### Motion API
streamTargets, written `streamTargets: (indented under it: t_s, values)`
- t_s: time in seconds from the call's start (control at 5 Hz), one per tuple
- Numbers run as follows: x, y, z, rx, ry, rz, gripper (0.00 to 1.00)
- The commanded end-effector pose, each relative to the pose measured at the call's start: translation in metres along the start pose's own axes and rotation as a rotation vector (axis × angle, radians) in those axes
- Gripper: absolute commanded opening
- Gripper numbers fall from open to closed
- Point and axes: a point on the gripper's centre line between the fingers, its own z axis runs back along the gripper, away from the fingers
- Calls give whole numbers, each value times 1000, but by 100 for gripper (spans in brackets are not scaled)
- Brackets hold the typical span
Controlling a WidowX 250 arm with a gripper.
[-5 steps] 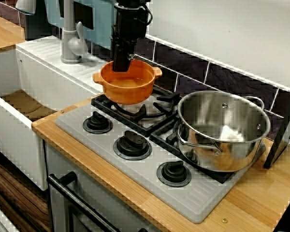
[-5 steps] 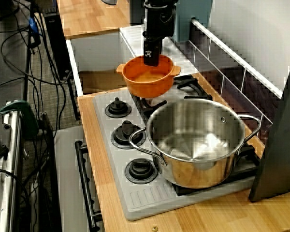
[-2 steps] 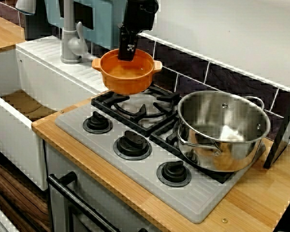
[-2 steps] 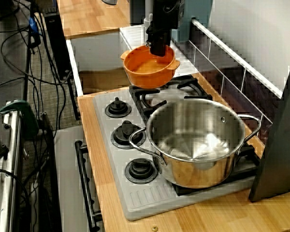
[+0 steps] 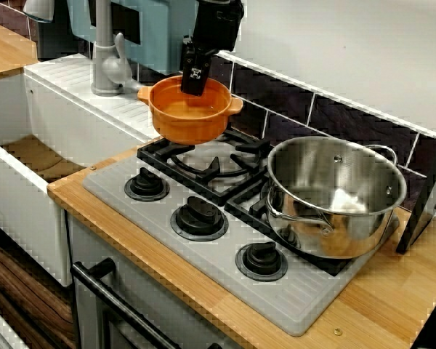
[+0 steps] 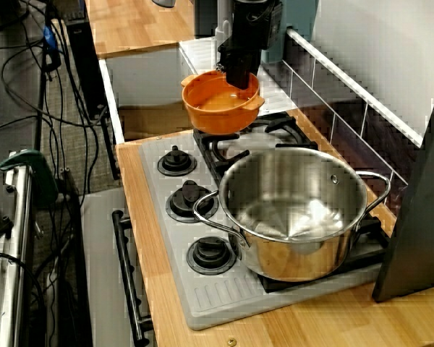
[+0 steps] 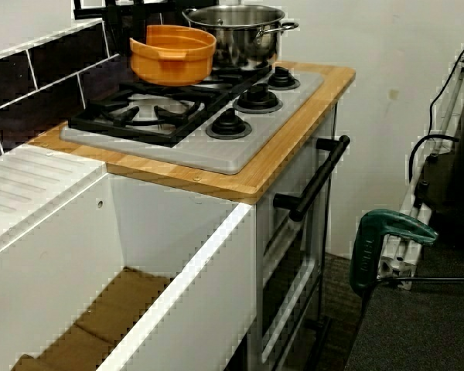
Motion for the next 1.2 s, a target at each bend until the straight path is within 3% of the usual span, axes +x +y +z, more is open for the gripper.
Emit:
streamTargets:
  t_s: [0.0,0.4,0.6,0.8,1.0]
  values:
    - [7,-8,14,33,-20,-99,0]
    - [18,-6,6,34,6,-151,0]
    - [22,-4,4,49,20,-137,25]
    - [22,-5,8,88,21,-97,100]
    - [22,-8,12,120,12,-98,100]
